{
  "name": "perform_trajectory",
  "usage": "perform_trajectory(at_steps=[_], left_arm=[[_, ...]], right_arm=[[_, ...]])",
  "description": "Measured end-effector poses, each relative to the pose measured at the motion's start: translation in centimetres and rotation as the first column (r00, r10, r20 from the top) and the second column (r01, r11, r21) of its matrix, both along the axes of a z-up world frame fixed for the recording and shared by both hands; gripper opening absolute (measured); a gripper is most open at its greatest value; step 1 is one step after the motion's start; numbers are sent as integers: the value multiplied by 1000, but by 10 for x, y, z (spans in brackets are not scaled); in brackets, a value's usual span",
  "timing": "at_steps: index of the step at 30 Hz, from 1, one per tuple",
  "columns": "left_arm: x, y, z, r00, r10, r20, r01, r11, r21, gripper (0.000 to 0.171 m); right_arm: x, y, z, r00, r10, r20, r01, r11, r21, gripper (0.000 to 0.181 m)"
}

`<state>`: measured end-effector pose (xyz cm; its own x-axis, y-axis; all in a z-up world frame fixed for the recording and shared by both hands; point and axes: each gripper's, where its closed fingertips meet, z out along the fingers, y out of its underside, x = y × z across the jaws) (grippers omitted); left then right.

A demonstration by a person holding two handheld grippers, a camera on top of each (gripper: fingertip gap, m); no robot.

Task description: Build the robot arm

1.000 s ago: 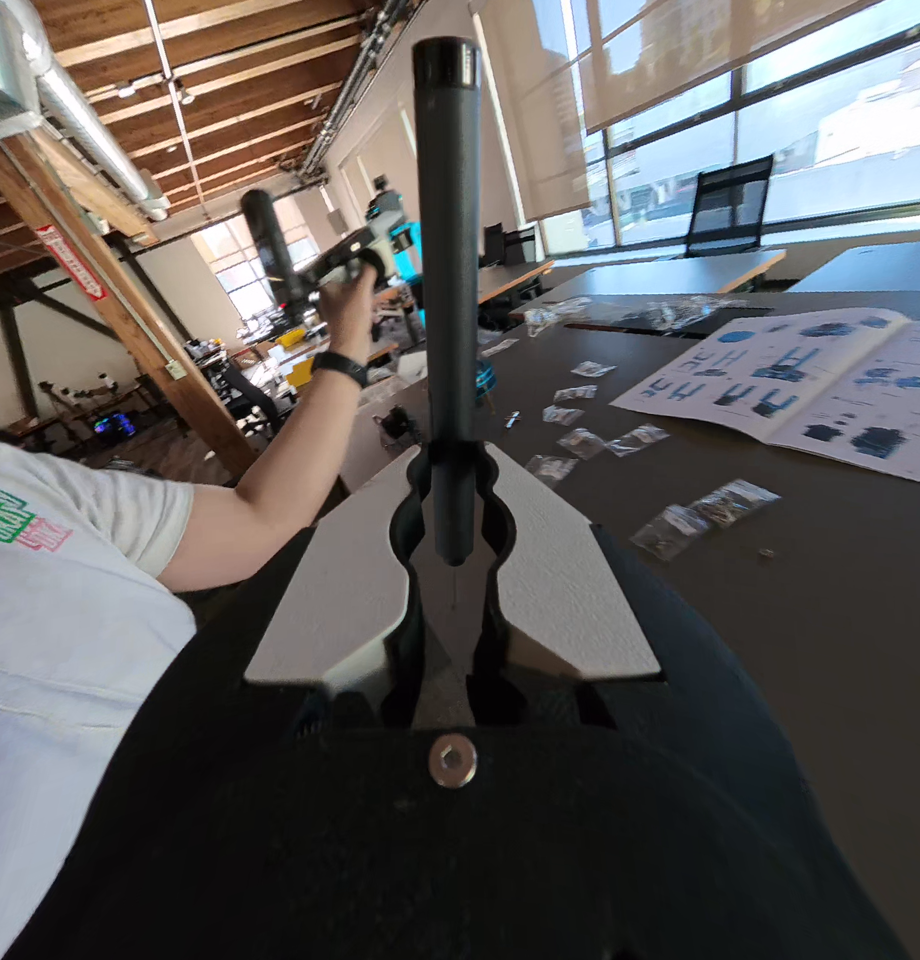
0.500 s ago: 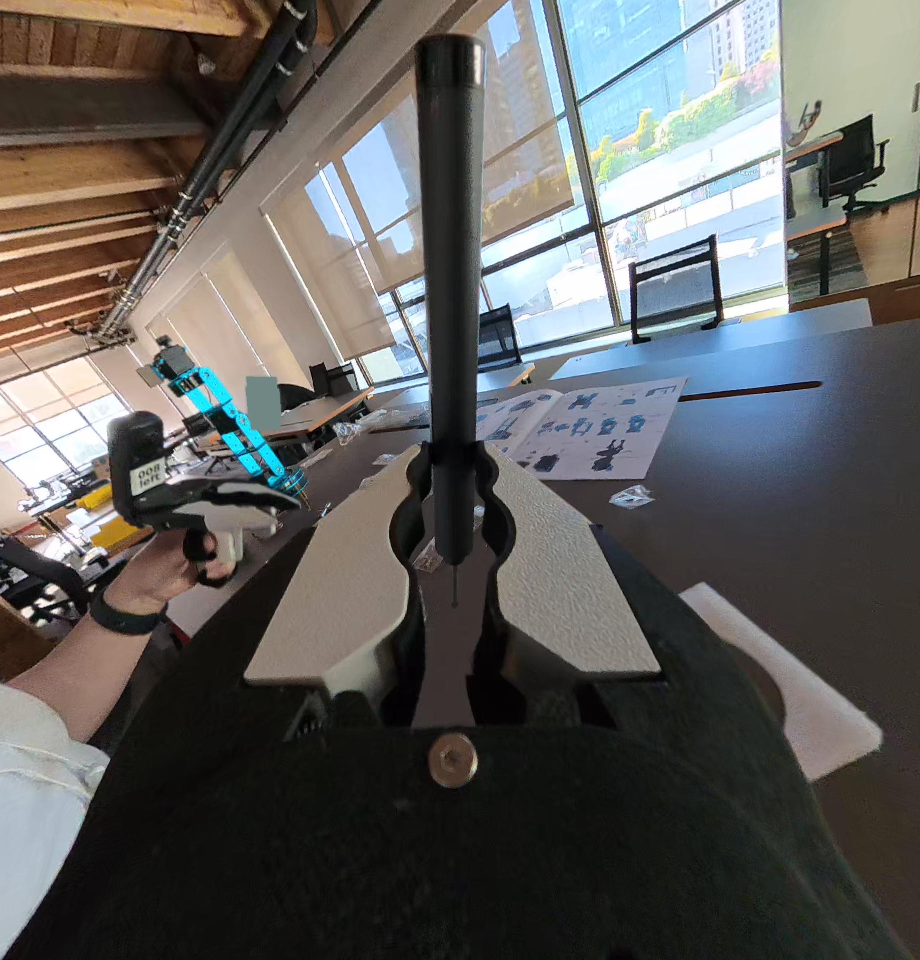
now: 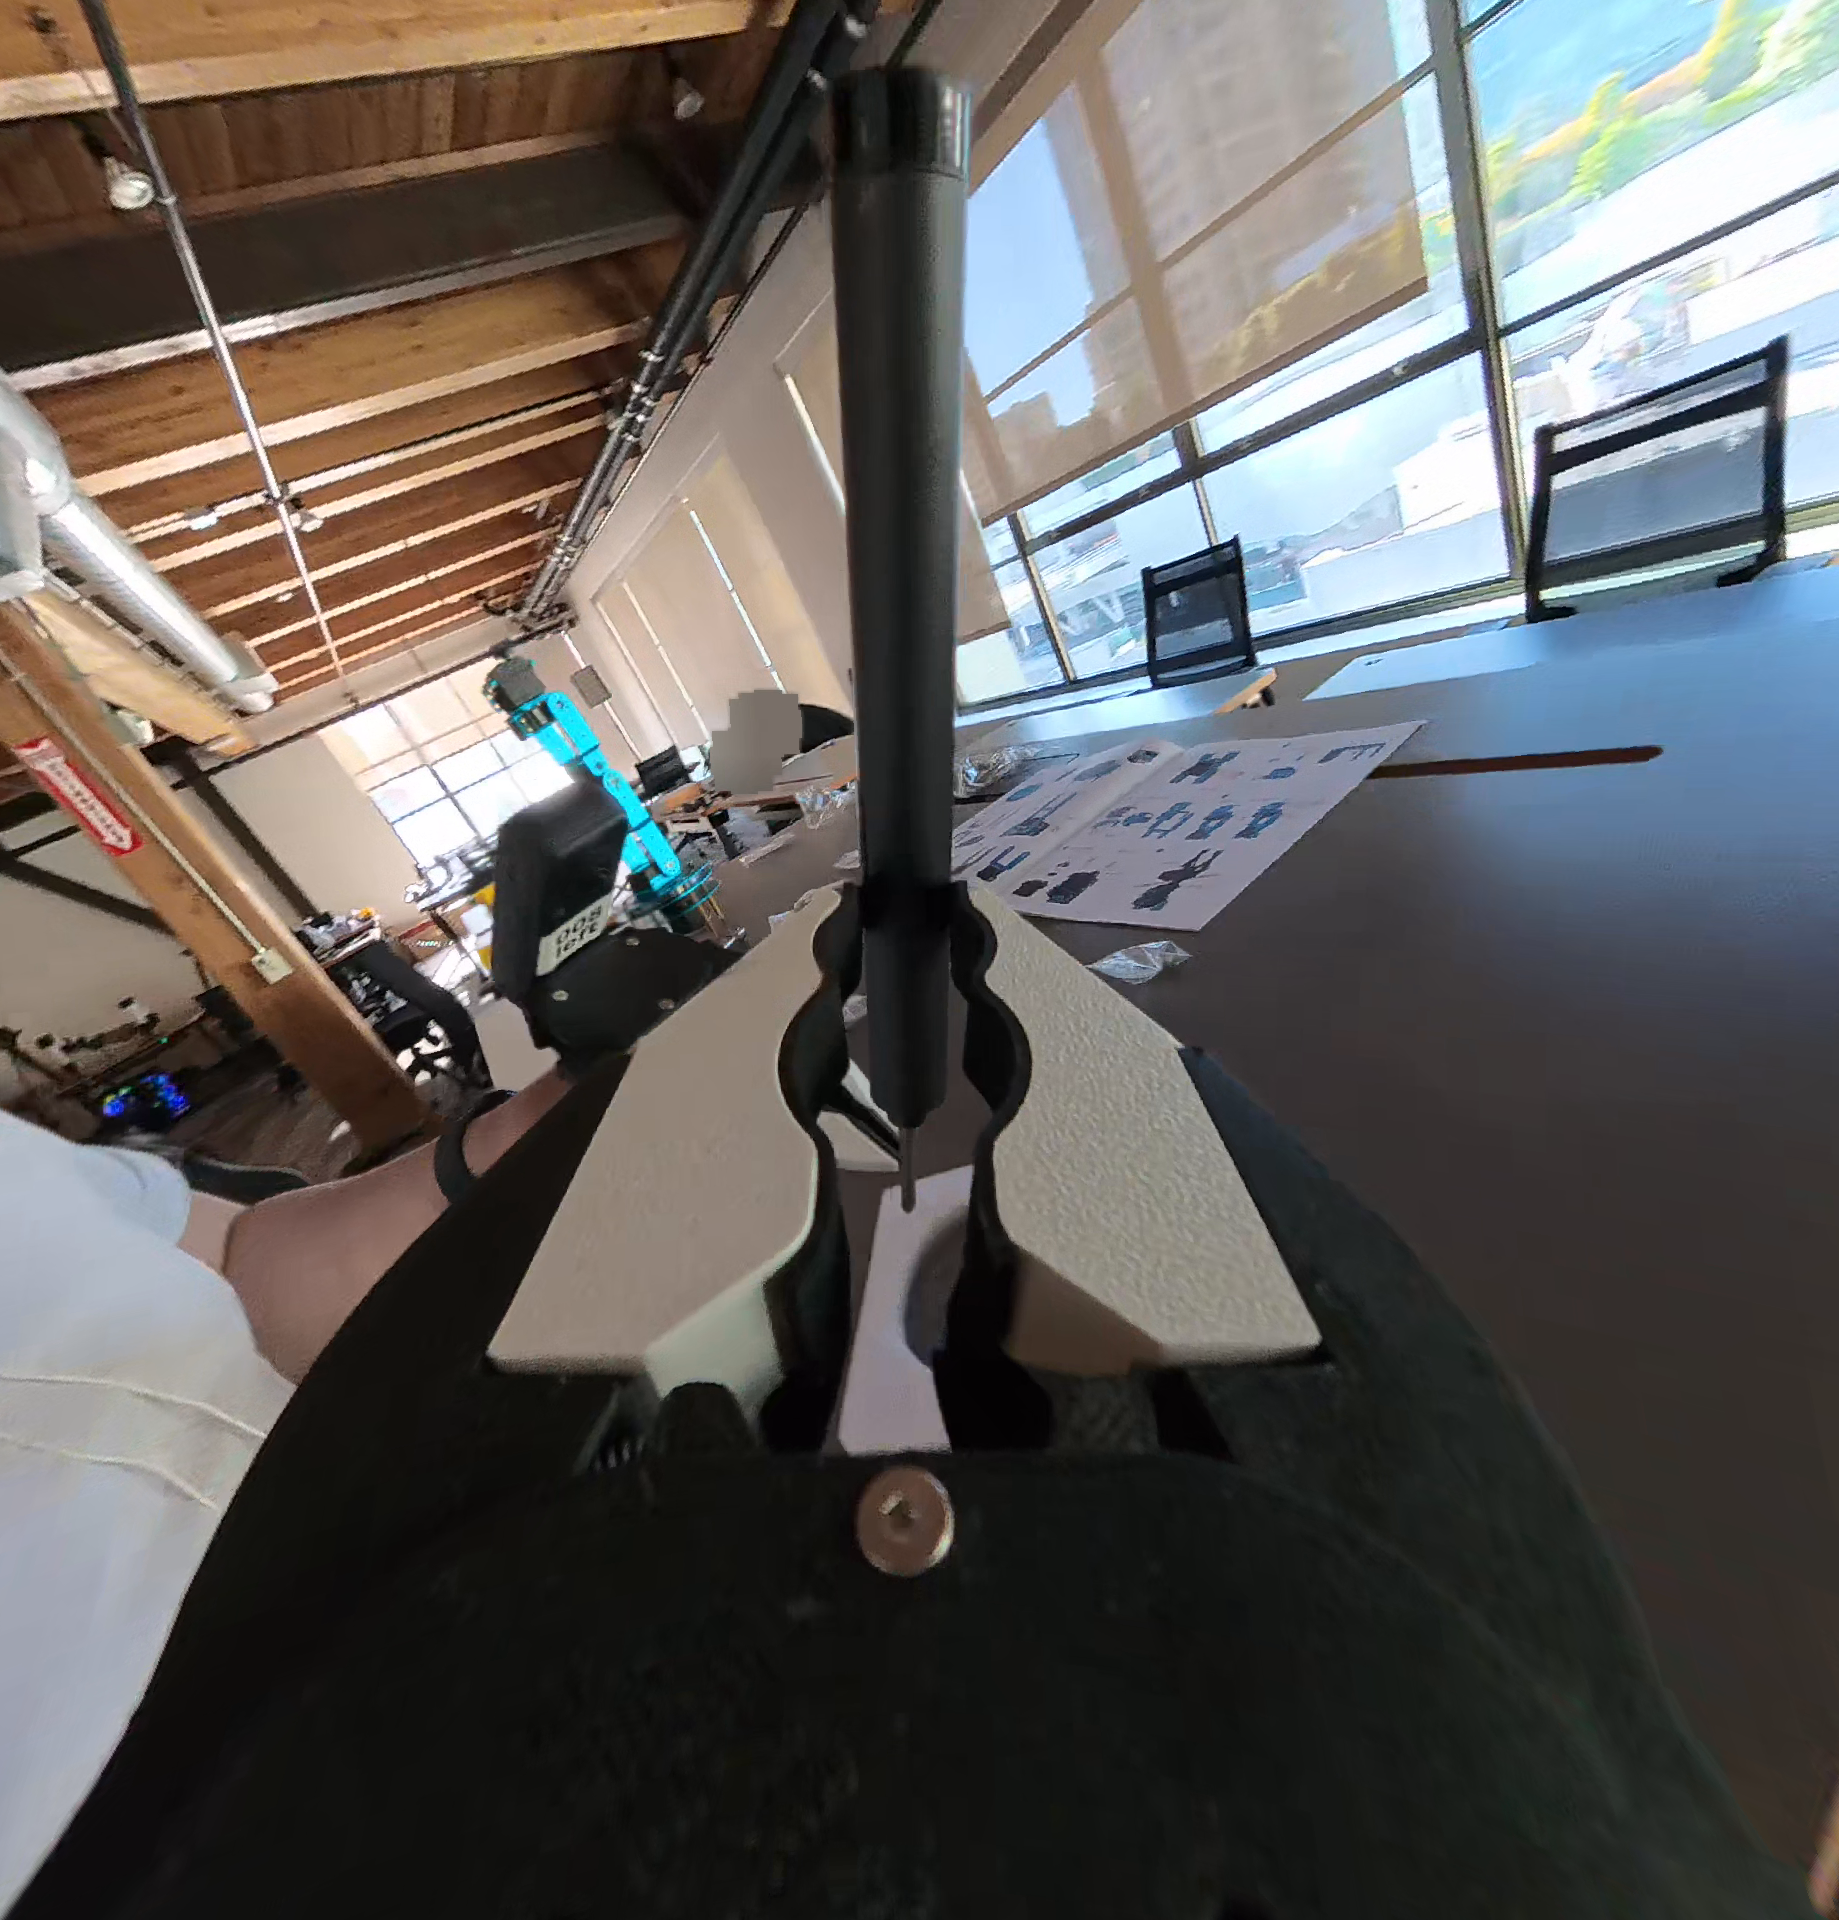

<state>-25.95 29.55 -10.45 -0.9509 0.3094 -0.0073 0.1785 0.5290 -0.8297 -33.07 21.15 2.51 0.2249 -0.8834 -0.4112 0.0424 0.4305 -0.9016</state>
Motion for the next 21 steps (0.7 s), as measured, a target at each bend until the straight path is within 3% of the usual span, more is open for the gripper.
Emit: perform_trajectory(at_steps=[4,12,16,21], left_arm=[[3,-22,-24,996,84,41,-88,992,95,6],[11,-28,-45,978,156,139,-179,969,173,8],[6,-30,-48,986,84,141,-109,978,177,21],[13,-27,-57,975,13,223,-68,968,241,17]], right_arm=[[-6,-23,6,997,80,3,-80,997,-23,15],[-2,-30,0,977,210,33,-210,978,-24,15],[1,-31,-2,965,261,25,-261,965,-11,15],[2,-31,-5,958,287,13,-286,958,-27,15]])
